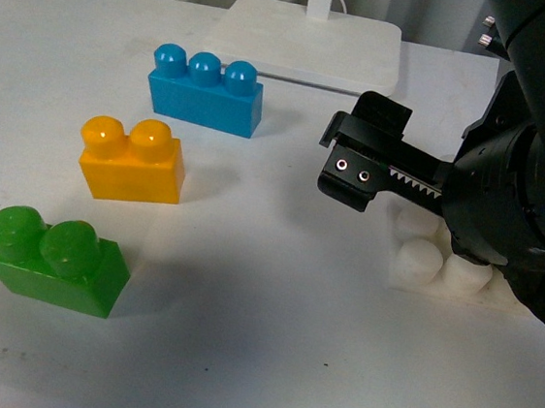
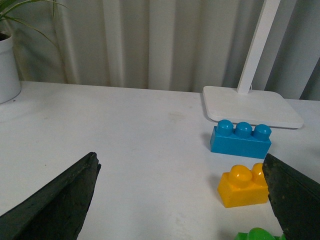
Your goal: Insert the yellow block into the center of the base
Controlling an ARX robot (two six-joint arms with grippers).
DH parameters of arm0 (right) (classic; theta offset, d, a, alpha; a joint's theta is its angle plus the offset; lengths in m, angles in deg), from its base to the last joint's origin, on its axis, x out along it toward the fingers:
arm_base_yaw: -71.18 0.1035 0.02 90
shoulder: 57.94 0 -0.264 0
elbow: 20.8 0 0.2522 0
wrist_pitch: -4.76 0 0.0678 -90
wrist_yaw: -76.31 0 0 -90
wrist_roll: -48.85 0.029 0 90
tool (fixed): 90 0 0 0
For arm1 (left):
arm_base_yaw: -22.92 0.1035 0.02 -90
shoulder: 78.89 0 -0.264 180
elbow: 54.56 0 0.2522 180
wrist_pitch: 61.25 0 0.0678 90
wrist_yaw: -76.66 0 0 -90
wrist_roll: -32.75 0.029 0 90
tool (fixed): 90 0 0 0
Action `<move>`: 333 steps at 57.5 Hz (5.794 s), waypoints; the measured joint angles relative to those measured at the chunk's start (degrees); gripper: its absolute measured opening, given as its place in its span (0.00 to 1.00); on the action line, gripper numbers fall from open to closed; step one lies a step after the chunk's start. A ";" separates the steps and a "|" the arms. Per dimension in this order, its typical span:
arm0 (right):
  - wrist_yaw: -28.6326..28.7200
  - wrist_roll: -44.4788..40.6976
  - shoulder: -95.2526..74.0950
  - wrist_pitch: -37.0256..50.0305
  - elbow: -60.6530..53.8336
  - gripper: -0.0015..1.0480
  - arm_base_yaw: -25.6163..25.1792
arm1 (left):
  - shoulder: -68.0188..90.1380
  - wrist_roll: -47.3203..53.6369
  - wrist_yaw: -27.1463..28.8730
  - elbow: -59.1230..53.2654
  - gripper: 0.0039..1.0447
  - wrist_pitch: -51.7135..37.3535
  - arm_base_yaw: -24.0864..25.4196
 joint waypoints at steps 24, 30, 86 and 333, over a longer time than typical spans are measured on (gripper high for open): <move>3.19 4.07 -0.90 -0.85 2.93 0.91 2.43 | 0.00 -0.02 0.00 0.00 0.94 0.00 0.00; 4.50 4.28 -0.90 0.35 2.93 0.91 2.47 | 0.00 0.00 0.00 0.00 0.94 0.00 0.00; 12.81 -21.00 19.39 19.93 -12.24 0.91 -19.10 | 0.00 0.00 0.00 0.00 0.94 0.00 0.00; 17.81 -46.60 96.74 6.47 -48.52 0.91 -37.38 | 95.73 76.41 -12.63 62.40 0.94 32.20 -13.64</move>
